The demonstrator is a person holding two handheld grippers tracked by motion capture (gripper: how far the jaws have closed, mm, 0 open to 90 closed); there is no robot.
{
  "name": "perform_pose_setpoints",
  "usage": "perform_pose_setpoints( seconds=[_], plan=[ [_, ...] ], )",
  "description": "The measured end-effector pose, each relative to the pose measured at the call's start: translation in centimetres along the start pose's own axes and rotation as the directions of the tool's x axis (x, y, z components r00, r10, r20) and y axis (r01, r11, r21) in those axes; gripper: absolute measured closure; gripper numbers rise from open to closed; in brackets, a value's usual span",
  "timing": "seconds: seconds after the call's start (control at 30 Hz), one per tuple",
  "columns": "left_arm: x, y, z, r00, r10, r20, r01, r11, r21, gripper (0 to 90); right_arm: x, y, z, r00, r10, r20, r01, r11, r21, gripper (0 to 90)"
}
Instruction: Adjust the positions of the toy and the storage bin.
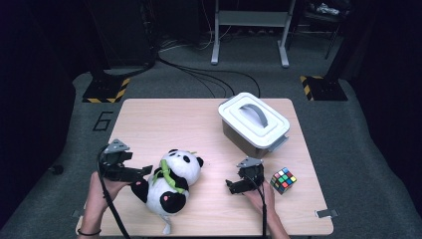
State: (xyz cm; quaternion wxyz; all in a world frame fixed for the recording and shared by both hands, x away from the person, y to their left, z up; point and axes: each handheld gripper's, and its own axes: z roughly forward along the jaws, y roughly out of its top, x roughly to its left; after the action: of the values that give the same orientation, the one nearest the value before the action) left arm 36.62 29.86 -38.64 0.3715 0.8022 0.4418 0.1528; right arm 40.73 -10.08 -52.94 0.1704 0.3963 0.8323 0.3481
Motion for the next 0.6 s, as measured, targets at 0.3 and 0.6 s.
perform_pose_setpoints(
  seconds=[0.3,0.6],
  plan=[
    [-1.5,1.4,3.0,0.9971,0.054,0.054,-0.059,0.9926,0.107,16.1,0.0,0.0,-0.1,1.0,0.002,0.002,-0.002,1.0,0.001,0.0],
    [-1.9,1.5,4.4,0.9972,0.032,0.067,-0.042,0.9864,0.159,32.9,0.0,0.0,0.0,1.0,0.004,0.003,-0.004,1.0,0.001,0.0]
  ],
)
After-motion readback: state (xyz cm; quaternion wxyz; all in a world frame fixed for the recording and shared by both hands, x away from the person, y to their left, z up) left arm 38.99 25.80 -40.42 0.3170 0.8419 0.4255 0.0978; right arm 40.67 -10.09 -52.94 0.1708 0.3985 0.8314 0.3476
